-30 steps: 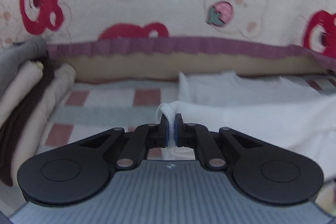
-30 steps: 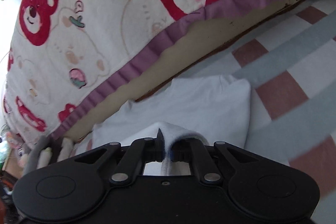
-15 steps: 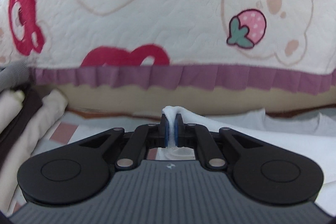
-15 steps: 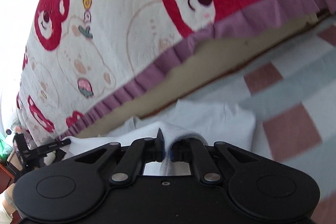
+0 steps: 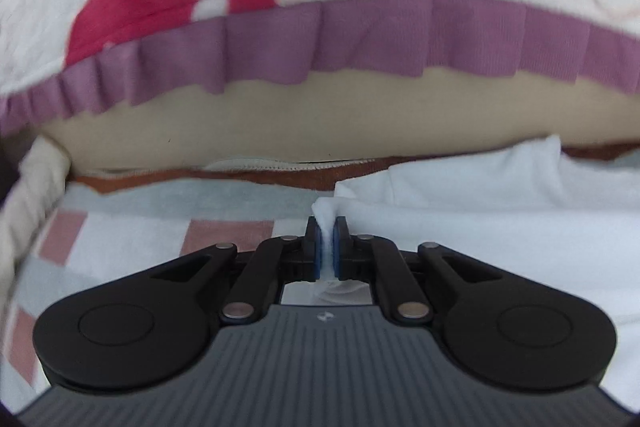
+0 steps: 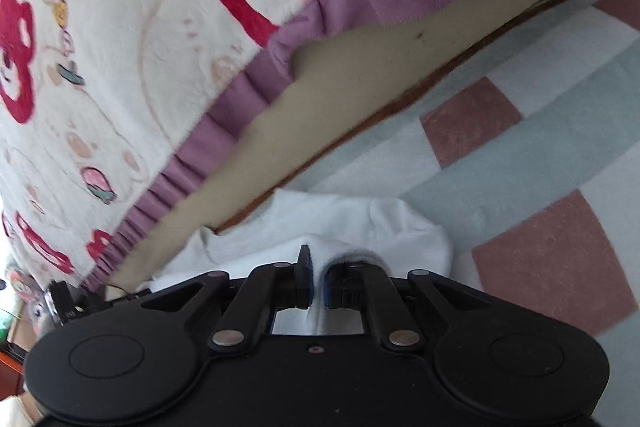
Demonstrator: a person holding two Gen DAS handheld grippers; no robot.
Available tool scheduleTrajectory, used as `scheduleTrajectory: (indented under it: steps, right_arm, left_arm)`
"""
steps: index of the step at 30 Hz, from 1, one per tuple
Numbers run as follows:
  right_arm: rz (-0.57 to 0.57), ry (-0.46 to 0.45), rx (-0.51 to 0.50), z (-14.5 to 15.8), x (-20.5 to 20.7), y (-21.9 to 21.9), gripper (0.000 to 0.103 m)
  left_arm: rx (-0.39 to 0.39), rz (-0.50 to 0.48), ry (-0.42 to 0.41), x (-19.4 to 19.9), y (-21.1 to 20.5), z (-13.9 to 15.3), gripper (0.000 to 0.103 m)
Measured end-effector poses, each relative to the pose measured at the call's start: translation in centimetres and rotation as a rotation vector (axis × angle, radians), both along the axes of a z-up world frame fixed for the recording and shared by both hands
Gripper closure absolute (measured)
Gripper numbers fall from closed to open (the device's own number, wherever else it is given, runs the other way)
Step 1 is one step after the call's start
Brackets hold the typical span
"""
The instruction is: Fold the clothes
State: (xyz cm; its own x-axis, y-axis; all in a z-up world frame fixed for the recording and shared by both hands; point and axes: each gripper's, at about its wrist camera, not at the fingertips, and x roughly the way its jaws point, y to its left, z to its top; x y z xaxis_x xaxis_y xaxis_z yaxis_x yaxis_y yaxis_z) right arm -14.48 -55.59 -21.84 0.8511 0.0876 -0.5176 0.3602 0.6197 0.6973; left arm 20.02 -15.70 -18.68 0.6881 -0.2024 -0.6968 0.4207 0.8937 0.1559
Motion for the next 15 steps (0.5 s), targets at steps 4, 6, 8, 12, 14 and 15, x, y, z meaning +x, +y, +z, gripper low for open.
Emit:
scheduleTrajectory:
  steps: [4,6,8,12,14,15]
  right_arm:
    - [-0.073,0.013,0.093,0.2,-1.3,-1.6,0.086]
    - [-0.091,-0.033,0.14,0.7,-2.3,-2.4,0.084]
    - [-0.09,-0.088,0.078,2.1,-3.1,-2.2,0.066]
    - [-0.006,-0.191,-0.074,5.1,-4.1,-1.0,0.061]
    - [0.143,-0.193,-0.137,6.0,-3.6,0.6,0.061]
    - [0.235,-0.18,-0.166,6.4,-3.1,1.7,0.06]
  left_arm:
    - [-0.122,-0.027,0.005,0.6,1.4,2.0,0.068]
    - [-0.287,-0.043,0.038,0.5,3.3,3.5,0.061]
    - [-0.399,-0.083,0.06,-0.8,4.9,4.4,0.061]
    - [-0.44,-0.208,0.107,-4.1,6.0,4.8,0.06]
    - [-0.411,-0.276,0.156,-5.2,4.9,4.0,0.06]
    - [-0.396,-0.31,0.182,-5.8,4.2,3.5,0.06]
